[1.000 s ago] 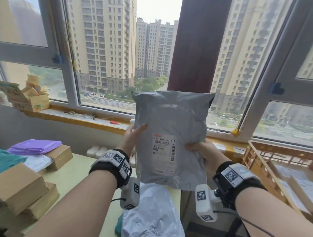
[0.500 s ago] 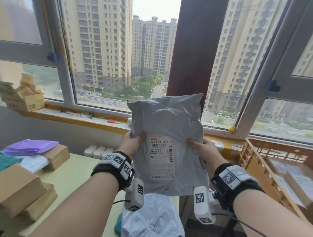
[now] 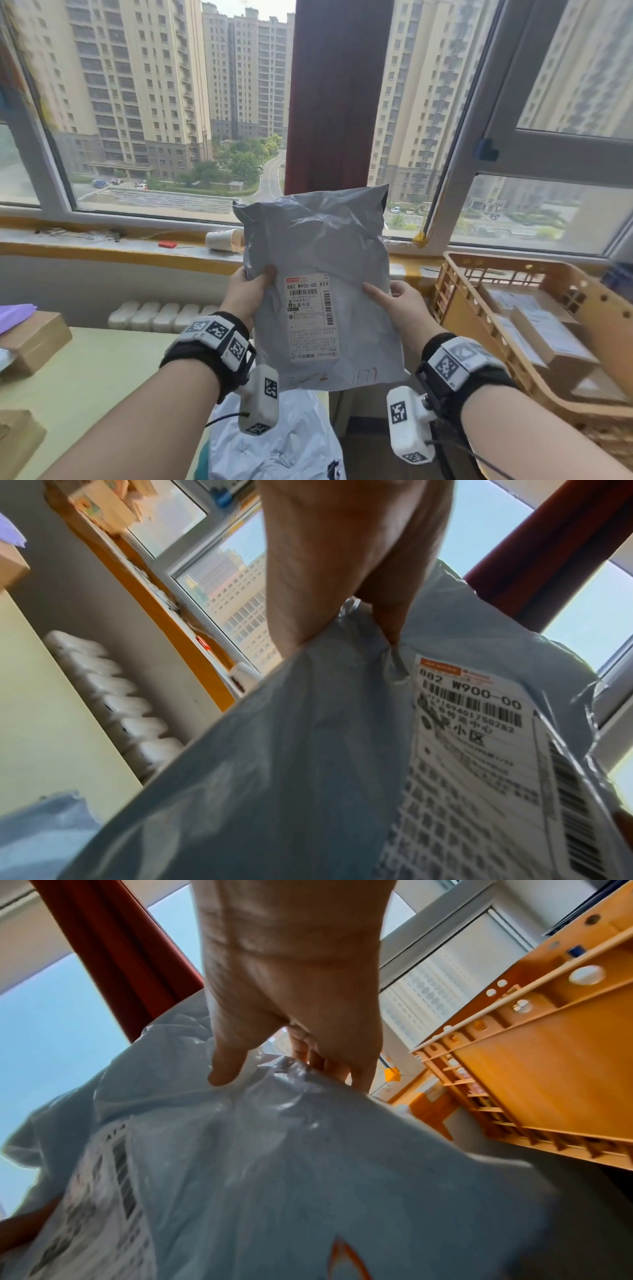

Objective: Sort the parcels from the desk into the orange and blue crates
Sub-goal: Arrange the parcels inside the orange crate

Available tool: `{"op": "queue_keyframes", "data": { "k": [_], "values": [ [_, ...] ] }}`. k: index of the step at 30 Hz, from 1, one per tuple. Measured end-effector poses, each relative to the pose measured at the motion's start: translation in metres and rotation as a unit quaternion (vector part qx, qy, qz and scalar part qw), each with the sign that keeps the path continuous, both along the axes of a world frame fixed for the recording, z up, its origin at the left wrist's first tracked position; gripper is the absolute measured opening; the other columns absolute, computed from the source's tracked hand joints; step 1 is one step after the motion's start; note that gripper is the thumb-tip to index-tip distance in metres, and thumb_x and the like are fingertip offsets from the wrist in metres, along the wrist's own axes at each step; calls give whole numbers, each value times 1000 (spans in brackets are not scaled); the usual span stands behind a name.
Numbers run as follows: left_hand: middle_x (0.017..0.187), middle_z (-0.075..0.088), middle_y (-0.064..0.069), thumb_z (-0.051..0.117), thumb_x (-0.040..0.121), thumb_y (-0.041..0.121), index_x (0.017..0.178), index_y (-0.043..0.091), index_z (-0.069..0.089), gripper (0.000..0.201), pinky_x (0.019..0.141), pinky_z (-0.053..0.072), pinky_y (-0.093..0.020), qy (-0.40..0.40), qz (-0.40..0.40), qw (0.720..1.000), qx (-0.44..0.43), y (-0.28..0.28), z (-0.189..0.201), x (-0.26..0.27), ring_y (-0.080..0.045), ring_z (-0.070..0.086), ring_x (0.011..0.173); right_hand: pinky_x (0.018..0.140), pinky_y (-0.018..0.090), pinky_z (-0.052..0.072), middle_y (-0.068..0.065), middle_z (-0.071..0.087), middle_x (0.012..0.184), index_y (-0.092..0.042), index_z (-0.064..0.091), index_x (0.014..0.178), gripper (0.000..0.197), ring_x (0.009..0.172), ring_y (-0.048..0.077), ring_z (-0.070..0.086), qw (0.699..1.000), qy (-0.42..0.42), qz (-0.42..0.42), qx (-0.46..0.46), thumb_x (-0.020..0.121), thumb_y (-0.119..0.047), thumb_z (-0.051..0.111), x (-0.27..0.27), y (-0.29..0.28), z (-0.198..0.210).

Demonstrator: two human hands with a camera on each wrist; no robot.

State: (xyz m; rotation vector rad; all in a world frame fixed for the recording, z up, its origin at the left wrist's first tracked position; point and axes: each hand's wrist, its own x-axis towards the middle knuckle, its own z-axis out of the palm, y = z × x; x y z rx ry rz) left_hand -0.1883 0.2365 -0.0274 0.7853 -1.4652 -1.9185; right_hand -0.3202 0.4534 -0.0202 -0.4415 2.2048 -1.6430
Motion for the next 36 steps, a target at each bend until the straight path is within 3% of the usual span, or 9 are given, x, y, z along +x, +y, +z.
{"op": "queue_keyframes", "data": {
  "k": [4, 9, 13, 18, 22, 28, 31, 34, 36],
  "values": [
    [110, 68, -18, 64, 92, 17, 118, 2, 59, 30, 88, 54, -45, 22, -4, 1000, 3, 13, 3, -19, -33, 66, 96, 86, 41, 54, 0, 63, 114, -21, 51, 125, 71, 99, 18, 64, 998, 33, -40, 27, 72, -59, 78, -7, 26, -7],
    [112, 68, -19, 63, 92, 14, 117, 2, 61, 28, 92, 52, -48, 56, -9, 998, 7, 43, 30, -46, -34, 66, 101, 94, 46, 52, 0, 62, 117, -21, 51, 128, 78, 103, 19, 62, 994, 61, -87, 20, 68, -64, 78, -20, 63, 7],
    [107, 70, -16, 65, 91, 16, 117, 2, 61, 30, 88, 55, -45, 75, -24, 997, -2, 77, 50, -75, -32, 68, 96, 83, 37, 50, 3, 60, 118, -19, 49, 130, 69, 102, 19, 60, 990, 74, -122, -17, 77, -54, 77, -38, 103, 25],
    [96, 69, -11, 60, 94, 10, 101, 7, 62, 7, 83, 56, -38, 98, -42, 994, -14, 138, 65, -120, -26, 68, 87, 84, 41, 53, -1, 63, 114, -28, 51, 117, 56, 99, 17, 62, 984, 97, -150, -21, 76, -59, 75, -73, 162, 40],
    [103, 70, -14, 63, 93, 15, 119, 2, 58, 30, 89, 55, -43, 90, -41, 995, 11, 189, 68, -164, -29, 69, 93, 74, 33, 54, -2, 63, 117, -27, 50, 125, 62, 100, 16, 63, 971, 110, -201, -63, 77, -56, 75, -101, 217, 46],
    [117, 66, -15, 66, 90, 16, 126, -1, 53, 42, 93, 52, -39, 96, -27, 993, 60, 276, 73, -234, -28, 65, 98, 106, 40, 41, 6, 49, 142, -19, 35, 147, 88, 125, 21, 49, 935, 109, -321, -108, 78, -55, 75, -156, 311, 46],
    [116, 65, -12, 64, 91, 17, 124, 0, 54, 39, 87, 54, -35, 95, -17, 992, 85, 321, 68, -268, -27, 64, 99, 109, 53, 40, 5, 48, 145, -21, 26, 151, 119, 128, 26, 51, 943, -1, -282, -176, 58, -69, 82, -178, 346, 42],
    [116, 66, -13, 59, 94, 12, 125, -1, 55, 35, 69, 54, -27, 110, -61, 984, 128, 364, 55, -294, -24, 66, 94, 97, 57, 50, 9, 64, 125, -13, 44, 138, 90, 112, 29, 63, 937, -87, -231, -246, 66, -47, 86, -193, 366, 38],
    [105, 68, -12, 59, 94, 12, 120, -1, 58, 29, 68, 53, -30, 88, -94, 980, 154, 389, 49, -300, -23, 66, 85, 89, 56, 54, 12, 71, 113, -10, 59, 125, 74, 101, 33, 67, 932, -100, -248, -244, 63, -38, 89, -205, 378, 36]
  ]
}}
